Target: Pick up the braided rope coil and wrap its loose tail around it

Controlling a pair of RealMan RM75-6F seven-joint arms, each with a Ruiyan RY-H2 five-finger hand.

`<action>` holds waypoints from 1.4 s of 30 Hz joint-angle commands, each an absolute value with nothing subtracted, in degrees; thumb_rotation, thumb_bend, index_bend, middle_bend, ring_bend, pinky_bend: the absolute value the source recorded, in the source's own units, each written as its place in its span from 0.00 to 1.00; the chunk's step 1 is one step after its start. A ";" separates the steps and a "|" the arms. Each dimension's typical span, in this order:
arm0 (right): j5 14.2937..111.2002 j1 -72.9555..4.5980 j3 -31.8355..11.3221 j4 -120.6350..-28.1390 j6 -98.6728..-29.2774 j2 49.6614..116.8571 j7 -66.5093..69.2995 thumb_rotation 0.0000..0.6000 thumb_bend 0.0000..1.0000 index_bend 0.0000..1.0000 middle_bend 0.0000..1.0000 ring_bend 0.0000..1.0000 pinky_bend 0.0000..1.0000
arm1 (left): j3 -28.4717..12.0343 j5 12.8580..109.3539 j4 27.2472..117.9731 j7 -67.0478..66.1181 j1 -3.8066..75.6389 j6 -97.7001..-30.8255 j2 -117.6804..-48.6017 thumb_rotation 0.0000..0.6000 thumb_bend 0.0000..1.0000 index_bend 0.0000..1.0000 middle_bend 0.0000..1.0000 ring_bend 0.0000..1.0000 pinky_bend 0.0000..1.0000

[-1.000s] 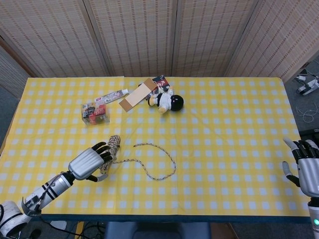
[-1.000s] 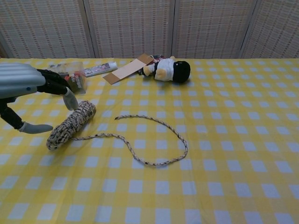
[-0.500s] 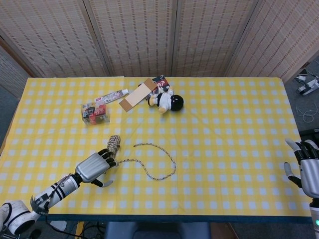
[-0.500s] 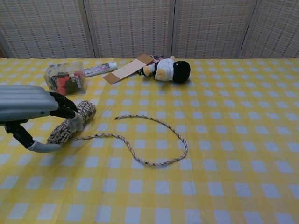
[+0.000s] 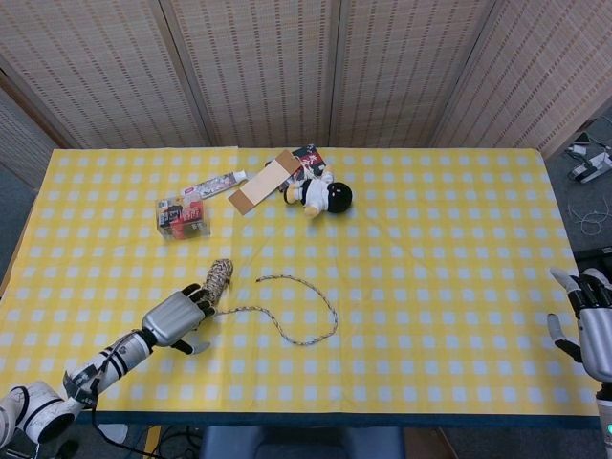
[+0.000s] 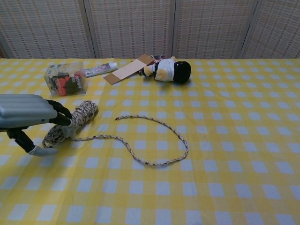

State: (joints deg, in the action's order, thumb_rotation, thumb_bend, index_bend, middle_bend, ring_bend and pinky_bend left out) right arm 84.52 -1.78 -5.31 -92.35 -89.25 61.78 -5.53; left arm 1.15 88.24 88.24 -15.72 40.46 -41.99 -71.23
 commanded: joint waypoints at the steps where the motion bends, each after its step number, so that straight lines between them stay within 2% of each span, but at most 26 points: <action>1: 84.51 -1.74 -5.32 -92.20 -89.26 61.83 -5.38 1.00 0.38 0.18 0.27 0.17 0.29 | 0.86 85.50 87.12 -18.50 40.24 -42.01 -71.04 0.42 0.32 0.34 0.31 0.12 0.09; 11: 84.25 -1.88 -5.50 -91.62 -88.86 62.16 -4.88 1.00 0.38 0.18 0.27 0.17 0.29 | -0.70 77.27 84.13 -25.26 39.39 -43.63 -70.67 0.42 0.32 0.35 0.31 0.12 0.09; 16: 84.31 -1.75 -5.54 -91.46 -89.10 62.17 -4.69 1.00 0.38 0.18 0.27 0.17 0.29 | -2.40 76.24 85.54 -22.96 37.66 -48.92 -71.07 0.41 0.32 0.39 0.33 0.13 0.09; 19: 84.36 -1.69 -5.52 -91.36 -89.15 62.15 -4.50 1.00 0.38 0.18 0.27 0.17 0.29 | -3.83 77.21 84.66 -19.43 36.32 -53.60 -72.38 0.45 0.32 0.40 0.36 0.19 0.11; 22: 84.35 -1.64 -5.51 -91.20 -89.16 62.20 -4.28 1.00 0.38 0.18 0.27 0.17 0.29 | -4.91 76.93 82.20 -19.24 35.65 -56.67 -74.48 0.55 0.32 0.37 0.36 0.21 0.14; 23: 84.34 -1.61 -5.51 -91.10 -89.17 62.25 -4.17 1.00 0.38 0.18 0.27 0.17 0.29 | -5.18 76.10 81.41 -20.00 35.59 -56.93 -75.31 0.55 0.32 0.35 0.35 0.21 0.15; 26: 84.33 -1.55 -5.45 -90.90 -89.13 62.32 -3.97 1.00 0.38 0.18 0.27 0.17 0.29 | -5.94 73.04 79.97 -22.83 35.69 -56.79 -77.44 0.47 0.32 0.31 0.33 0.22 0.16; 31: 84.10 -1.43 -5.43 -90.68 -89.02 62.34 -3.68 1.00 0.38 0.18 0.27 0.17 0.29 | -6.88 68.37 77.26 -26.39 36.52 -55.46 -81.12 0.46 0.32 0.31 0.31 0.26 0.18; 34: 84.06 -1.26 -5.46 -90.68 -89.23 62.19 -3.55 1.00 0.38 0.18 0.27 0.17 0.29 | -7.12 66.03 75.69 -28.43 37.16 -54.52 -82.85 0.51 0.32 0.31 0.31 0.26 0.18; 37: 83.93 -1.03 -5.50 -90.62 -89.49 62.12 -3.33 1.00 0.38 0.18 0.27 0.17 0.29 | -7.28 63.65 74.43 -30.31 37.69 -53.61 -84.28 0.45 0.32 0.30 0.31 0.25 0.18; 42: 83.62 -0.94 -5.46 -90.17 -89.23 62.40 -3.02 1.00 0.38 0.18 0.27 0.17 0.29 | -7.74 61.25 73.08 -30.76 38.25 -53.04 -86.39 0.40 0.32 0.31 0.31 0.26 0.19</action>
State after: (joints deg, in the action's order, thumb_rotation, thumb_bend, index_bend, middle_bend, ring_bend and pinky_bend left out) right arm 83.64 -0.93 -5.47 -90.19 -89.24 62.39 -3.03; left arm -7.61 61.51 73.36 -30.63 38.07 -53.18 -86.08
